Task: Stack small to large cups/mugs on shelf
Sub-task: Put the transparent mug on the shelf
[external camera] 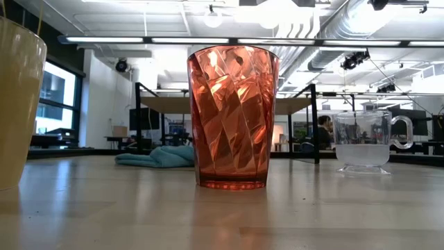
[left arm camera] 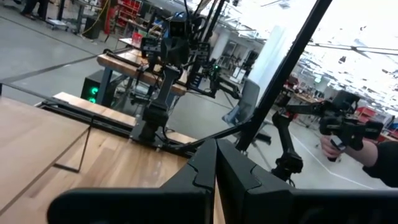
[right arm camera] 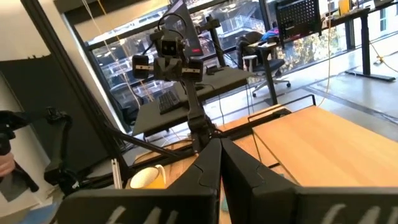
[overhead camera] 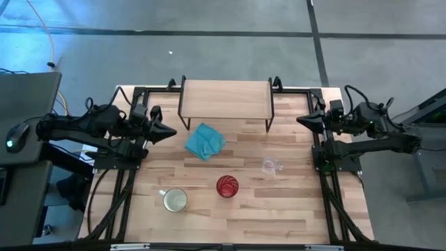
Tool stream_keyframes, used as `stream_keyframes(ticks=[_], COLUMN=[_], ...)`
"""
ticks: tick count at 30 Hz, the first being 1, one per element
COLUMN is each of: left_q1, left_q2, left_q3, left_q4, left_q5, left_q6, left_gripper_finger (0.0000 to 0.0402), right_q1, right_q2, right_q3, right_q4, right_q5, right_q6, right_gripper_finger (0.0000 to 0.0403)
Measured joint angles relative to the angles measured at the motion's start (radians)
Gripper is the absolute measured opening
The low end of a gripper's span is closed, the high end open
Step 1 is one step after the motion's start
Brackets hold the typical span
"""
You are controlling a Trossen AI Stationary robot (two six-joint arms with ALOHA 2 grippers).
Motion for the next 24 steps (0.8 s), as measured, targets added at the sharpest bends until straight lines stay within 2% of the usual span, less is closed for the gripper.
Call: stream_keyframes(ticks=[3, 8, 11, 18, 24], left_q1=[0.0, 0.0, 0.0, 0.0, 0.0], left_q2=[0.0, 0.0, 0.0, 0.0, 0.002], left_q3=[0.0, 0.0, 0.0, 0.0, 0.0], left_q4=[-0.013, -0.005, -0.005, -0.022, -0.103], left_q5=[0.0, 0.0, 0.0, 0.008, -0.017], left_q6=[0.0, 0.0, 0.0, 0.001, 0.005], left_gripper_finger=[0.0001, 0.0001, 0.0001, 0.0001, 0.0001], right_q1=[0.0, 0.0, 0.0, 0.0, 0.0], right_q2=[0.0, 0.001, 0.002, 0.012, 0.073], right_q3=[0.0, 0.0, 0.0, 0.0, 0.0], right_q4=[0.0, -0.016, -0.015, -0.015, -0.112], right_q5=[-0.007, 0.005, 0.008, 0.011, 0.052], right_q6=[0.001, 0.002, -0.001, -0.029, -0.187], right_gripper_finger=[0.0035, 0.0116, 0.015, 0.0159, 0.0158])
